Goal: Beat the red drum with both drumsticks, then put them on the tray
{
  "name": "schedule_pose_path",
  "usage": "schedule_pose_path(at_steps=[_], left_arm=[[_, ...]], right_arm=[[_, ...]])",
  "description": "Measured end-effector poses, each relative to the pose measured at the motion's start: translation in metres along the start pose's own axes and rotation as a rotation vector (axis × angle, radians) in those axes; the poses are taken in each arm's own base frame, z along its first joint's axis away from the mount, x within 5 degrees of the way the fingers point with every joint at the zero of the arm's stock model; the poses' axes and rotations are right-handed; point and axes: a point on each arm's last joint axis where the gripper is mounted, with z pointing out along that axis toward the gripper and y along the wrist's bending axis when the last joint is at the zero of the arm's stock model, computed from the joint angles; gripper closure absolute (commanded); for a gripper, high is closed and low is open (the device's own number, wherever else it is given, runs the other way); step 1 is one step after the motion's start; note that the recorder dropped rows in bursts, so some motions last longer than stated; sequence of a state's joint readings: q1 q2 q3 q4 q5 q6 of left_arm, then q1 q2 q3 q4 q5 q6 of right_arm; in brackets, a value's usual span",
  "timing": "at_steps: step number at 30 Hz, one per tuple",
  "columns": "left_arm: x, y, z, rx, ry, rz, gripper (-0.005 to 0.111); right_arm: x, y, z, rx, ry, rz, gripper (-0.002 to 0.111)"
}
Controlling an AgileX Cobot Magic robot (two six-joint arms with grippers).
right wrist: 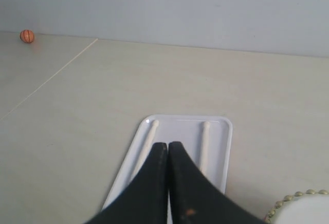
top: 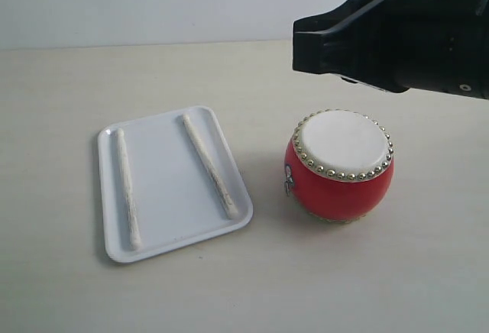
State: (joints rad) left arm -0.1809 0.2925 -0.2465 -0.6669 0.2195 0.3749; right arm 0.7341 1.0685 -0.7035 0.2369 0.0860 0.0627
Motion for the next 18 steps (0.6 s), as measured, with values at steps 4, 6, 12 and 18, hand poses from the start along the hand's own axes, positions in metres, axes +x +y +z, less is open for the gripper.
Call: schedule_pose_path(at_steps=[4, 6, 12, 18], left_arm=[[0.007, 0.011, 0.000, -0.112, 0.050, -0.089, 0.107], [0.007, 0.014, -0.001, -0.155, 0.052, -0.110, 0.107], [0.009, 0.019, -0.001, -0.203, 0.054, -0.088, 0.107], [0.030, 0.025, 0.003, -0.199, 0.072, -0.055, 0.107]], right_arm=[[0.000, 0.000, 0.000, 0.000, 0.000, 0.000, 0.108], [0.000, 0.000, 0.000, 0.000, 0.000, 0.000, 0.108], [0.000, 0.000, 0.000, 0.000, 0.000, 0.000, 0.108], [0.000, 0.000, 0.000, 0.000, 0.000, 0.000, 0.108]])
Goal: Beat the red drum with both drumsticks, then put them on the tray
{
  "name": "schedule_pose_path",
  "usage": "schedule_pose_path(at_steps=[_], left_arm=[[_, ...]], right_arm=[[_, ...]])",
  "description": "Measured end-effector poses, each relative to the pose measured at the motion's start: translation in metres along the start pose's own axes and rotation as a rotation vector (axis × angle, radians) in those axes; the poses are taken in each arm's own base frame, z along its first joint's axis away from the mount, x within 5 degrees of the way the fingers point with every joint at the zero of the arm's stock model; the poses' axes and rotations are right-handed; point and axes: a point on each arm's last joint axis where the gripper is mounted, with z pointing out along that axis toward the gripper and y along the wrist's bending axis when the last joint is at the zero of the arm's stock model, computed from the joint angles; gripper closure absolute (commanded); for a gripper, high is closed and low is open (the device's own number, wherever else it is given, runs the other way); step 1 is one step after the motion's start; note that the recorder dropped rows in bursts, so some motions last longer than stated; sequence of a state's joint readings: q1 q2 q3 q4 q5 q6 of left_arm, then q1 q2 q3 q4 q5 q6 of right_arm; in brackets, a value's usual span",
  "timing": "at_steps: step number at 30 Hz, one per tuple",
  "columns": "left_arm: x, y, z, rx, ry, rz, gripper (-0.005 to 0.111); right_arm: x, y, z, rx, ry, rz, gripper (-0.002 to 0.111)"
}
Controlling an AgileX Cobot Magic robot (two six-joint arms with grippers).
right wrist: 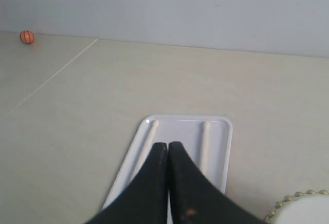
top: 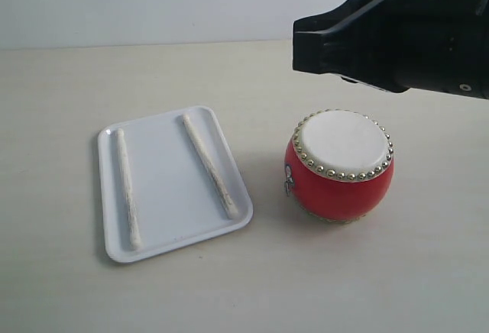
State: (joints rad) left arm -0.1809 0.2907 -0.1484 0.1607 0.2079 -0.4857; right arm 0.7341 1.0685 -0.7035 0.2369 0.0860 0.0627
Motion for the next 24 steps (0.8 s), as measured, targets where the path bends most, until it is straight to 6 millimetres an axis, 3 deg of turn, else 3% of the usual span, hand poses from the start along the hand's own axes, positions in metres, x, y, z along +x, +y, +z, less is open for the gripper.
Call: schedule_pose_path(at_steps=[8, 16, 24], left_arm=[[0.014, 0.004, 0.003, 0.004, -0.004, 0.080, 0.107], [0.008, 0.012, -0.007, -0.091, -0.113, 0.057, 0.107], [0.017, 0.018, -0.018, -0.148, -0.178, 0.044, 0.107]], right_arm=[[0.000, 0.000, 0.000, 0.000, 0.000, 0.000, 0.108], [0.000, 0.000, 0.000, 0.000, 0.000, 0.000, 0.108], [0.000, 0.000, 0.000, 0.000, 0.000, 0.000, 0.108]])
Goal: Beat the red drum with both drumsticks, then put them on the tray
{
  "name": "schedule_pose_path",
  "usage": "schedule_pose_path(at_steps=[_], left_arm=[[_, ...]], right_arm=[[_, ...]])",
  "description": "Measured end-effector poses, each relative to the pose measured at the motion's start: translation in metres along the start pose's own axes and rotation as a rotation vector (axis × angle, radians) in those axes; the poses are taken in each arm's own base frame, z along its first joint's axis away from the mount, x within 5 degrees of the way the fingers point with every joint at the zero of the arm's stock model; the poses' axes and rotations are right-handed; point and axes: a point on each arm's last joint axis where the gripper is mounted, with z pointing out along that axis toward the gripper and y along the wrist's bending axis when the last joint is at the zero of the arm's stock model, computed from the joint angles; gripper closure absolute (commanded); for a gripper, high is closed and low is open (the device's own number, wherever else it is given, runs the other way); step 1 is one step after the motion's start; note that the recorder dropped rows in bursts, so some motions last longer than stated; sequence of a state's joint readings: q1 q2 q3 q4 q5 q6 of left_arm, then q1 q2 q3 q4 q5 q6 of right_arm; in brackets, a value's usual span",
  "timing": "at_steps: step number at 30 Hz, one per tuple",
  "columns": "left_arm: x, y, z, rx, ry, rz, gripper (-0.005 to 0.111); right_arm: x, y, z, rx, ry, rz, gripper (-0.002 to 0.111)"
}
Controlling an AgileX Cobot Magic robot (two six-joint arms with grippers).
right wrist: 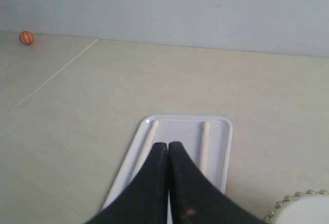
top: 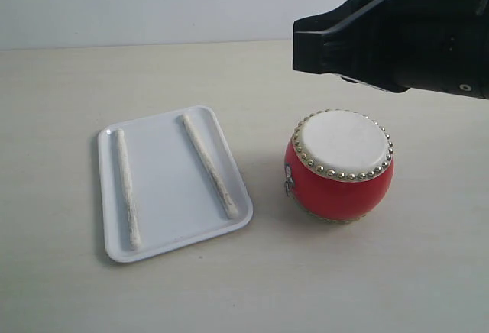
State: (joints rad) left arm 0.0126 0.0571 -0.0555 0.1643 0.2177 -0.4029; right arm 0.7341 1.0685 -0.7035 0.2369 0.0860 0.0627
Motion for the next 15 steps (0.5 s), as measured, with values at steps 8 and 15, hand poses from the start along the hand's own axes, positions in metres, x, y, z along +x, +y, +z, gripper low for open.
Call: schedule_pose_path(at_steps=[8, 15], left_arm=[[0.012, 0.004, -0.002, -0.009, 0.007, 0.001, 0.107], [0.019, 0.006, -0.001, -0.026, 0.053, 0.023, 0.107]], right_arm=[[0.000, 0.000, 0.000, 0.000, 0.000, 0.000, 0.108], [0.000, 0.000, 0.000, 0.000, 0.000, 0.000, 0.108]])
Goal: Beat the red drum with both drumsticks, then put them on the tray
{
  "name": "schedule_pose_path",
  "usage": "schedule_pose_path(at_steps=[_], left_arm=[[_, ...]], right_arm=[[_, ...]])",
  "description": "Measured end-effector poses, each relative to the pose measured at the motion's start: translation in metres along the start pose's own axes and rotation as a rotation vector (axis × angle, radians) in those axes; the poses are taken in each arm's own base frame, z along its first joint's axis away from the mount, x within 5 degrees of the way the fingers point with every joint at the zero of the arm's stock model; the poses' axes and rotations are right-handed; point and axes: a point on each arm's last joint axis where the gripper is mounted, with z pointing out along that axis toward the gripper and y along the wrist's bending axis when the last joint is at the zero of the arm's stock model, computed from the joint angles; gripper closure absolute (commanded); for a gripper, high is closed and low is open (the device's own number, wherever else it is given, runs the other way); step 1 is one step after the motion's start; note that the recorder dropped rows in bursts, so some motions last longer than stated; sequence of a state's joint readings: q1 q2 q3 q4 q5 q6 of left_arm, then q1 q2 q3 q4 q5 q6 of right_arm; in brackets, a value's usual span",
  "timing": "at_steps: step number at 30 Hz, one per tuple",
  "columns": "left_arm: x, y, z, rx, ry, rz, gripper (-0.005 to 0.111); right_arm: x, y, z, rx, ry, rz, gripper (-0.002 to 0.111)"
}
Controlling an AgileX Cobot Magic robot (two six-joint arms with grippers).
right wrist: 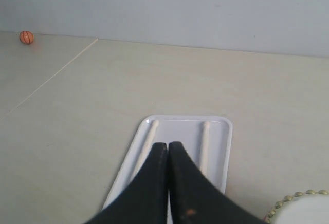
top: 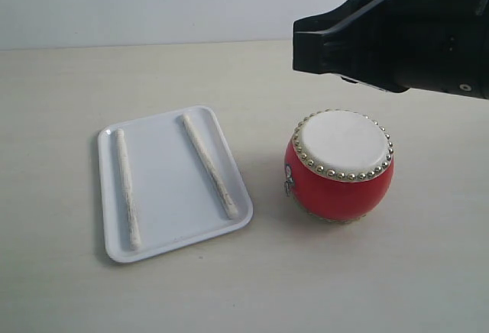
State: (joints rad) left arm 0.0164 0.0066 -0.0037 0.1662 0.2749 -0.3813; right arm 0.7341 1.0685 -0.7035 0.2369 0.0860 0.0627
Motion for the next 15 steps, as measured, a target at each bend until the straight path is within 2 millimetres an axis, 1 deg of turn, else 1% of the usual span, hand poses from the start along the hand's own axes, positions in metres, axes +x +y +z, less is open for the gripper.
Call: schedule_pose_path(at_steps=[7, 15], left_arm=[[0.0070, 0.0028, -0.0003, -0.029, 0.077, 0.034, 0.107], [0.0077, 0.0031, -0.0004, -0.032, 0.085, 0.034, 0.107]], right_arm=[[0.0000, 0.0000, 0.0000, 0.000, 0.000, 0.000, 0.108], [0.0000, 0.0000, 0.0000, 0.000, 0.000, 0.000, 0.108]])
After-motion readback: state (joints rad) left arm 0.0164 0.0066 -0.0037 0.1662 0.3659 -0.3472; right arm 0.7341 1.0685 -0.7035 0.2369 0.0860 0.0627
